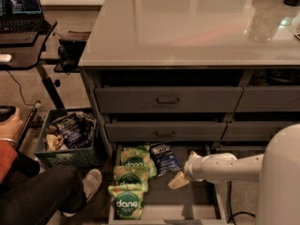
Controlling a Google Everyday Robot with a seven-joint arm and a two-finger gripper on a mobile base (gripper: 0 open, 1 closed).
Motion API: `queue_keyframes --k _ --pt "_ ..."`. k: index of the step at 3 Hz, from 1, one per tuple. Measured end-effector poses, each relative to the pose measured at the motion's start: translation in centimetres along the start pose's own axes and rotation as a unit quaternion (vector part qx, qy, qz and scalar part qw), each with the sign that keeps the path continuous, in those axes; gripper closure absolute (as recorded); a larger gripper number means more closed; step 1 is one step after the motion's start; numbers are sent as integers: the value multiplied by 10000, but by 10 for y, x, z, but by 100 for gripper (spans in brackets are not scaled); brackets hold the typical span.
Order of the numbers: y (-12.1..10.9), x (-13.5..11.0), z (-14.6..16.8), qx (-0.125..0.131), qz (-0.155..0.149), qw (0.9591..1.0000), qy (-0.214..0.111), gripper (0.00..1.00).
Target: Pick blue chip bag from bottom drawer and place on counter
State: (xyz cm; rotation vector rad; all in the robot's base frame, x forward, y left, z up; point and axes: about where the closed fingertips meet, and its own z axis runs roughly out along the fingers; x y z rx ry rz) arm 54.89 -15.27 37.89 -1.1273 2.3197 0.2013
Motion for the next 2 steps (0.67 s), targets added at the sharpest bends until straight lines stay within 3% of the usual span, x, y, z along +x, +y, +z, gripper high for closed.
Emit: queue_keyframes --k 1,2 --pt "3 3 38 -71 -27 9994 -339 0" --pt "3 3 38 -71 -27 9994 -339 0"
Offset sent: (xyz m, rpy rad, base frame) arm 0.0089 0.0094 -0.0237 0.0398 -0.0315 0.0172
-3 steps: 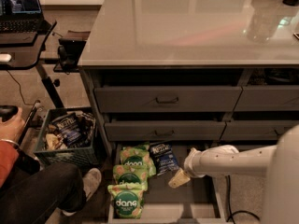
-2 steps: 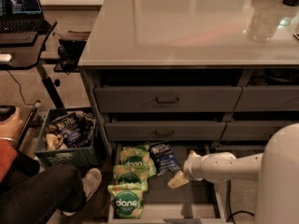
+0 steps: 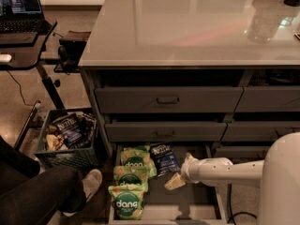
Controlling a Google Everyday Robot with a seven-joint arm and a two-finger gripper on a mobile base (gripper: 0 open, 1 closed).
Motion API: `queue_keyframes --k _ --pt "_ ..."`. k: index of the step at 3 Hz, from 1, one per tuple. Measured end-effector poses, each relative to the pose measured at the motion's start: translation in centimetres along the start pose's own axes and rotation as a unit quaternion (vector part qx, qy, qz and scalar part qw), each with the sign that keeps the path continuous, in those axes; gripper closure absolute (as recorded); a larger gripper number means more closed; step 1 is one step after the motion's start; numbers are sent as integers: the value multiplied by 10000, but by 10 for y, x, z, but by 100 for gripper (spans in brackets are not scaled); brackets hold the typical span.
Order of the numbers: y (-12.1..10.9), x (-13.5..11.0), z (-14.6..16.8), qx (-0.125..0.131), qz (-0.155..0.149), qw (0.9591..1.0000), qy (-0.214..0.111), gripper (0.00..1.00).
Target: Pick blue chip bag from bottom drawer and place on counter
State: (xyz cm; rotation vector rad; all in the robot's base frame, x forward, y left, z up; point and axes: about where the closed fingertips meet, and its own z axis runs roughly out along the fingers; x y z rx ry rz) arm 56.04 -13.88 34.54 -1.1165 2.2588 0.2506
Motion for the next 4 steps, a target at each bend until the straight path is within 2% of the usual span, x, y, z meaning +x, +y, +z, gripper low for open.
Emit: queue_keyframes --k 1,2,3,4 --pt "-10 15 29 66 -71 9999 -59 0" --pt "-28 10 58 169 -113 9991 -363 0" --pt "-34 25 86 103 -111 9982 -580 0" --pt "-28 25 116 -246 276 9950 -932 0"
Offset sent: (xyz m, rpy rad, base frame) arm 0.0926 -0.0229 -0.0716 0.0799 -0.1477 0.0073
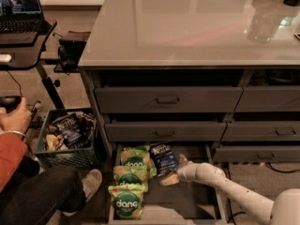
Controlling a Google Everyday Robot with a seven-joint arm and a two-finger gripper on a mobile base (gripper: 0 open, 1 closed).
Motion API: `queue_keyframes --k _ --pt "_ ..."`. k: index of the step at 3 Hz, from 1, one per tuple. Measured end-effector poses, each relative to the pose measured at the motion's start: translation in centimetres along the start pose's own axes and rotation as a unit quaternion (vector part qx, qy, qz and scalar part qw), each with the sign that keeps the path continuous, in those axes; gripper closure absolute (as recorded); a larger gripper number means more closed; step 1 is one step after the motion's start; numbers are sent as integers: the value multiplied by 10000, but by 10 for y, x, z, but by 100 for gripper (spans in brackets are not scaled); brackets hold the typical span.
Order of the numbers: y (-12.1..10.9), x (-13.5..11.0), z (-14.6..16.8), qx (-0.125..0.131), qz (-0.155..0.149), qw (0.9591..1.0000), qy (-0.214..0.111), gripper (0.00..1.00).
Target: Pick blue chip bag from bottom drawer and place on counter
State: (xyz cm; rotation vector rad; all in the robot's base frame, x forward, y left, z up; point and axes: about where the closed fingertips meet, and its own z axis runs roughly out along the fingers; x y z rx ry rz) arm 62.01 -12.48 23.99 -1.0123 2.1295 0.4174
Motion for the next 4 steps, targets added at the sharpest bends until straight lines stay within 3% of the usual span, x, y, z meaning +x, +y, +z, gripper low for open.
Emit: queue_keyframes --k 1,2,4 --pt "-10 6 22 -330 -91 9993 -114 0" --pt "-45 11 12 -127 -354 9993 -72 0" --pt "-48 11 20 -29 -348 9994 -57 0"
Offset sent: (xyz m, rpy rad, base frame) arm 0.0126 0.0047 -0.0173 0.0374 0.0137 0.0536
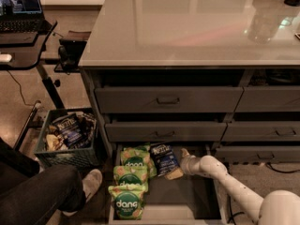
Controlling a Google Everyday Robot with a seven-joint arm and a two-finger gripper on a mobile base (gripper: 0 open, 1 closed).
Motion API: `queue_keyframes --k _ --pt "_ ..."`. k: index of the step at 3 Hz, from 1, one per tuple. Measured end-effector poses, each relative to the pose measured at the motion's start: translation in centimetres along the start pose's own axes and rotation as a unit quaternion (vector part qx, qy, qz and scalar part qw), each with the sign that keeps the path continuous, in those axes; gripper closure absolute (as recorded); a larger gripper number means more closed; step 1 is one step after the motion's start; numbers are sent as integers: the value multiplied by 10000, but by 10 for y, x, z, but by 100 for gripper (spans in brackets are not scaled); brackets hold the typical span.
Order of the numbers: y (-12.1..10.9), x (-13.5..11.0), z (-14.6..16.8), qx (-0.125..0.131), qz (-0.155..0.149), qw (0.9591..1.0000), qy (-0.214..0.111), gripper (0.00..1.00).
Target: Pick blue chip bag from bottom drawer and place on counter
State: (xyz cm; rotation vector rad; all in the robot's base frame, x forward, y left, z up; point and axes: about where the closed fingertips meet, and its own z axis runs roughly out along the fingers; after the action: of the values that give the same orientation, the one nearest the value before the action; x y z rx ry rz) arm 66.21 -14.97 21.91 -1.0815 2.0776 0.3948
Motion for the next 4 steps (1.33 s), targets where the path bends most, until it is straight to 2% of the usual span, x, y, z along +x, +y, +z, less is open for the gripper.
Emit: queue_keyframes --k 2,3,4 --pt "-33 8 37 404 -3 9991 91 0" --pt "-39 10 57 401 35 9992 47 0" --pt "-42 16 72 266 200 9994 -29 0"
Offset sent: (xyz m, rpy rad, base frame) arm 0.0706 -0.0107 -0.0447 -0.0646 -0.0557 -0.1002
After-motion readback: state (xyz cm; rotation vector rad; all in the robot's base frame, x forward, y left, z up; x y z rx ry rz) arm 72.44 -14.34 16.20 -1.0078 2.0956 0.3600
